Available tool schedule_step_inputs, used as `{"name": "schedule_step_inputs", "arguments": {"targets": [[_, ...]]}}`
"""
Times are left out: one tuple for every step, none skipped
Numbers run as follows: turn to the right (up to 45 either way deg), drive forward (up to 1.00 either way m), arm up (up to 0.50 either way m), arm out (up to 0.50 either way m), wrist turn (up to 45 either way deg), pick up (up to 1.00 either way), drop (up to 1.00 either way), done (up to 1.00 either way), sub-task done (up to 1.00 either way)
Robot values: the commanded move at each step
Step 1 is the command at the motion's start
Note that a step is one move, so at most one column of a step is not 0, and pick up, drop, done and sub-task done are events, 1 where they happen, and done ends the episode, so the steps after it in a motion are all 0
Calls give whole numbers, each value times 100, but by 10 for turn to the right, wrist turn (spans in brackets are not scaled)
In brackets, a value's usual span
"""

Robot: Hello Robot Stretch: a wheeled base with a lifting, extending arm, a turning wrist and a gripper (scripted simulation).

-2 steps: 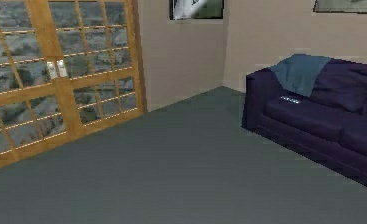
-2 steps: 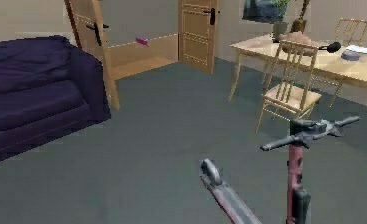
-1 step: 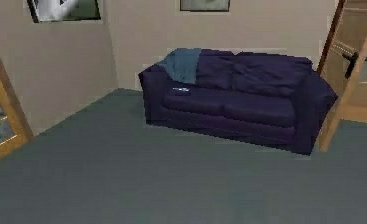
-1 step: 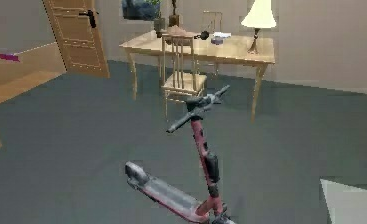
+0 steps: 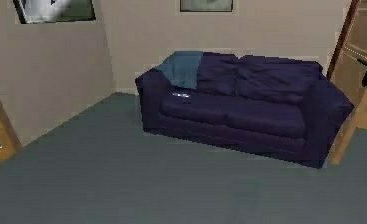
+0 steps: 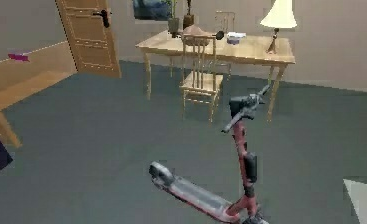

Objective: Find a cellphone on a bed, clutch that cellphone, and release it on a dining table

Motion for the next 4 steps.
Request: {"name": "schedule_step_inputs", "arguments": {"targets": [[210,0,0,0,0,0,0,0,0],[0,25,0,0,0,0,0,0,0],[330,0,0,0,0,0,0,0,0],[0,100,0,0,0,0,0,0,0]]}}
